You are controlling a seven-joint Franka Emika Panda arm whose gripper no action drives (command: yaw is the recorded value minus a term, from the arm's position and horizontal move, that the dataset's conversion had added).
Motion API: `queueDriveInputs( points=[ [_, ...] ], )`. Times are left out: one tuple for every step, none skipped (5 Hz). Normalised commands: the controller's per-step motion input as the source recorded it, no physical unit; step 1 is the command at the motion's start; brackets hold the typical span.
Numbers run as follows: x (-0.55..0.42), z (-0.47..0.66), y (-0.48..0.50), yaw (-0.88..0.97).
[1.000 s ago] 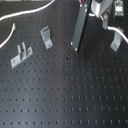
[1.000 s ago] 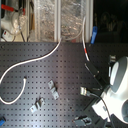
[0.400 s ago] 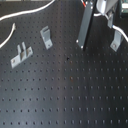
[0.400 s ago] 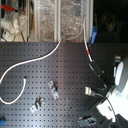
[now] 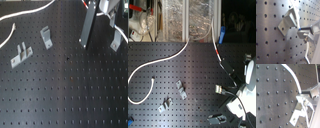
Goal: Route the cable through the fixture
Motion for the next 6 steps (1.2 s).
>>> queueDriveInputs(
  points=[
    [-0.185,0.0,0.0,0.18],
    [-0.217,0.0,-0.008,0.2],
    [-0.374,0.01,0.016,0.32],
    [-0.32,0.01,-0.075,0.14],
    [-0.265,-0.01,0.021,0.22],
    [-0.147,-0.13,0.291,0.46]
  ],
)
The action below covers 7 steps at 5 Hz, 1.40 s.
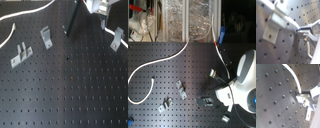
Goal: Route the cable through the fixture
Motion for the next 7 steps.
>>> queueDriveInputs(
  points=[
    [0.016,-0.03,0.304,0.0],
    [0.066,0.0,0.123,-0.49],
    [0.028,0.03,0.049,-0.63],
    [0.0,0.1,0.002,-1.0],
    [0.001,0.12,0.002,-1.0],
    [0.001,0.13,0.002,-1.0],
    [0.001,0.13,0.002,-1.0]
  ],
)
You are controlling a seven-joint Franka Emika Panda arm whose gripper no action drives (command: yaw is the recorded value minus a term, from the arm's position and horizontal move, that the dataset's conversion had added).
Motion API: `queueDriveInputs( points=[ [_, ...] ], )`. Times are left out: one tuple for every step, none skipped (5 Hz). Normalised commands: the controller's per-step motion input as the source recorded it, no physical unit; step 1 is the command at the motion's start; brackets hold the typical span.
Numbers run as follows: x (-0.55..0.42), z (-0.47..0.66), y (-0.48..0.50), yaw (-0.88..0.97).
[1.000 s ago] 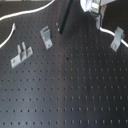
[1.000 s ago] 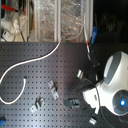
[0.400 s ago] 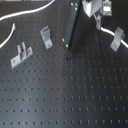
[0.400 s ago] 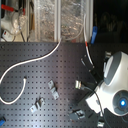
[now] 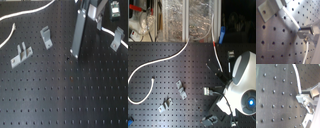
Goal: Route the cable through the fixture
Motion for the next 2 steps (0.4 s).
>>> queueDriveInputs(
  points=[
    [0.017,0.0,-0.013,0.0],
    [0.009,0.0,-0.007,0.0]
  ],
)
